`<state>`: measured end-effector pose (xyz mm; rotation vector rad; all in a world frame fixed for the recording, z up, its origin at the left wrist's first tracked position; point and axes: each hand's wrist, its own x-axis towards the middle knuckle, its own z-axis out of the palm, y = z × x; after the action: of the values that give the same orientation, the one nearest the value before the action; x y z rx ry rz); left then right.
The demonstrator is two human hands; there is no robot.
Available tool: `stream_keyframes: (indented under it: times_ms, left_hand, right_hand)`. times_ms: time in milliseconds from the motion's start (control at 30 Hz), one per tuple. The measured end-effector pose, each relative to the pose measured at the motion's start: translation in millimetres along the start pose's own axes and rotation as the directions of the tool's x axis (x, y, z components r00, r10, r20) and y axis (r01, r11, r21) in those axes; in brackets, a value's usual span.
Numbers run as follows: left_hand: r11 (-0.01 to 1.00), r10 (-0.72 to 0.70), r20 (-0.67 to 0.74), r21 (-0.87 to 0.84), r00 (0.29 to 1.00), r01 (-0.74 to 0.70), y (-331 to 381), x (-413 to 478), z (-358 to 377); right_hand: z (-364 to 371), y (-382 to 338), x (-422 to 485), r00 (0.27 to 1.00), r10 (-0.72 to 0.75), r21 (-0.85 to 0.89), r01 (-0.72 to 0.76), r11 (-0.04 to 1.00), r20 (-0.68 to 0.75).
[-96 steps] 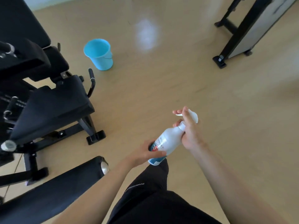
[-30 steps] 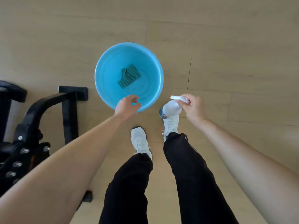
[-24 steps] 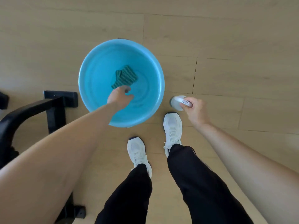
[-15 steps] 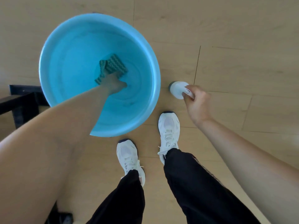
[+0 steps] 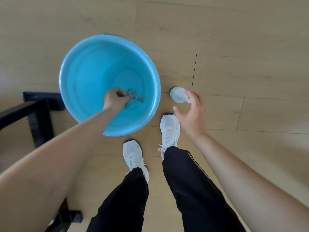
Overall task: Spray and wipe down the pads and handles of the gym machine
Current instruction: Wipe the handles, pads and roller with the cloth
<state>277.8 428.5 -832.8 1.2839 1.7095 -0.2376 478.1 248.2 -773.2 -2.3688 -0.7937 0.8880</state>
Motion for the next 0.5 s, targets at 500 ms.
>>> stream_keyframes:
  times_ms: [500]
  left_hand:
    - [0.876,0.118,0.34,-0.478,0.933,0.063,69.7,-318.7,-166.9]
  right_hand:
    - [-138.4,-213.8,-138.1,0.869,-0.019,0.173,-0.077,0.982,0.494]
